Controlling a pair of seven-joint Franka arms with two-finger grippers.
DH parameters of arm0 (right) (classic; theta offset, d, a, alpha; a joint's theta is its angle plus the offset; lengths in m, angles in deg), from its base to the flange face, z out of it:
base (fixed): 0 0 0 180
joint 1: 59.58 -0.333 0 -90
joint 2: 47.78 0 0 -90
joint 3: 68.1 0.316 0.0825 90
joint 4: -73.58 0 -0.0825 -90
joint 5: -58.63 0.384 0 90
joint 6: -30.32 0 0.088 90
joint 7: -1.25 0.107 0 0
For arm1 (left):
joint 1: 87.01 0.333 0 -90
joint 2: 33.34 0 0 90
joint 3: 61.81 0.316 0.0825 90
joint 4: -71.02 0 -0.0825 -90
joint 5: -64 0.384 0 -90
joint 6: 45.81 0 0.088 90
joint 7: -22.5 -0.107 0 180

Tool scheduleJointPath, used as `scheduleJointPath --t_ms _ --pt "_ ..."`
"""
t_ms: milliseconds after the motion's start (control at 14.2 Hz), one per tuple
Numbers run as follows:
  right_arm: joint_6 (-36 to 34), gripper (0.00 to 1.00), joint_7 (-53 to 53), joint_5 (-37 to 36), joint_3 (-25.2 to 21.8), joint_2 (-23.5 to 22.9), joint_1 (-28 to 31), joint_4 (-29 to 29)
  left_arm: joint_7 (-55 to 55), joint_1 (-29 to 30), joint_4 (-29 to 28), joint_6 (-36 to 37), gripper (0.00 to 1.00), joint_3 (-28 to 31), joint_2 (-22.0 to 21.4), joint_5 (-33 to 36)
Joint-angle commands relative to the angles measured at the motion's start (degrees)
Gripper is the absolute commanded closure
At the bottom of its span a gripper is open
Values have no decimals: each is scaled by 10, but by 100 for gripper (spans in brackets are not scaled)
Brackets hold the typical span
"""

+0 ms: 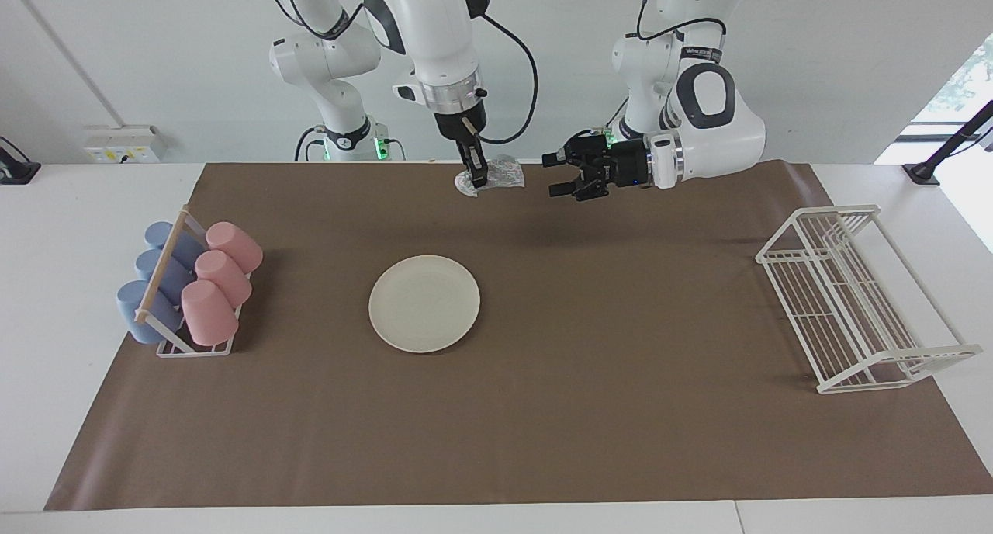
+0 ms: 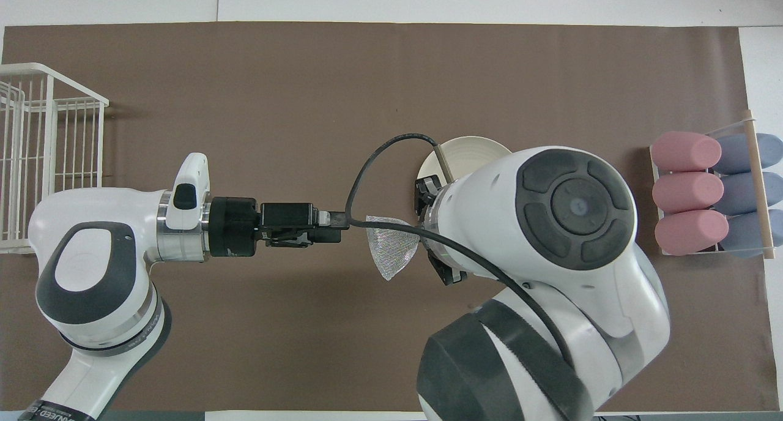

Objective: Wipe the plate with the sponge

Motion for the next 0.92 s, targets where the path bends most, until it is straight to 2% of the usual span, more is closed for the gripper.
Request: scheduleJointPath --t_ms 0,282,352,422,563,633,704,774,845 --pt "6 100 15 -11 4 4 3 -4 -26 -29 -22 -30 0 5 -17 -22" --pt "9 100 14 -12 4 3 -1 -4 -27 -50 -22 -47 0 3 -18 -27" --pt "9 100 14 -12 4 2 0 -3 -27 -50 -23 -46 2 3 -18 -31" --pt "9 100 14 -12 4 3 0 -4 -27 -50 -23 -45 9 3 -18 -32" --pt "9 100 14 -12 4 3 -1 -4 -27 -51 -22 -42 31 3 -18 -35" --pt "9 100 14 -12 4 3 -1 -3 -27 -51 -21 -41 55 3 -18 -39" --pt "9 100 14 -12 4 3 -1 -4 -27 -52 -21 -42 85 3 -18 -42" --pt "9 100 14 -12 4 3 -1 -4 -26 -53 -21 -44 100 2 -18 -43" --pt "9 100 14 -12 4 3 -1 -3 -24 -59 -21 -47 100 2 -18 -45"
